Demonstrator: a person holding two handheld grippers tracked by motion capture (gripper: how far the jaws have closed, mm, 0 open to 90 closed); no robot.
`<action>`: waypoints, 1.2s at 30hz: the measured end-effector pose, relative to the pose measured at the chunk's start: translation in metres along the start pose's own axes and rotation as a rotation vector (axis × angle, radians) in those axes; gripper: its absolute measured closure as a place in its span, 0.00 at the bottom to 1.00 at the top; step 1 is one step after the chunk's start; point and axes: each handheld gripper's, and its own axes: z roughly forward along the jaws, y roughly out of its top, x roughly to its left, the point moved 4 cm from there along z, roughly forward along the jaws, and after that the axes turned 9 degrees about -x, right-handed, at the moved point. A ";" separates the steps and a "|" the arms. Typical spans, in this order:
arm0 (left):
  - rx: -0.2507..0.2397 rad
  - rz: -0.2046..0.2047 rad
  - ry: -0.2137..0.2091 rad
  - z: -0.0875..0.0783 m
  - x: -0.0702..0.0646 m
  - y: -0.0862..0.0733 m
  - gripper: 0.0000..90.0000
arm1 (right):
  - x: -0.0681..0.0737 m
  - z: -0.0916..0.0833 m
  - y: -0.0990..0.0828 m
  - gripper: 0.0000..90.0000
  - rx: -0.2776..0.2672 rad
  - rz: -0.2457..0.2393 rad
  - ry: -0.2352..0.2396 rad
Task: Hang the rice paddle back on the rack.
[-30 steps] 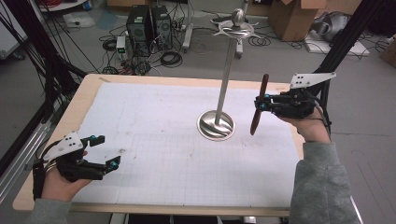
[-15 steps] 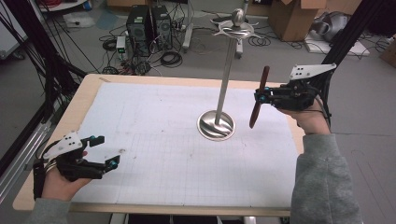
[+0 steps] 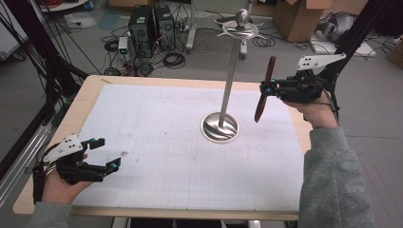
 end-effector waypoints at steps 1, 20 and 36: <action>0.001 0.001 0.001 0.000 0.000 0.000 0.05 | 0.000 0.000 0.001 0.86 0.010 -0.005 -0.005; -0.023 0.004 -0.003 -0.004 -0.003 0.005 0.05 | -0.005 -0.001 0.029 0.86 0.001 -0.037 -0.057; -0.016 -0.001 -0.003 -0.003 -0.002 0.003 0.05 | -0.013 0.003 0.036 0.86 -0.048 -0.010 -0.038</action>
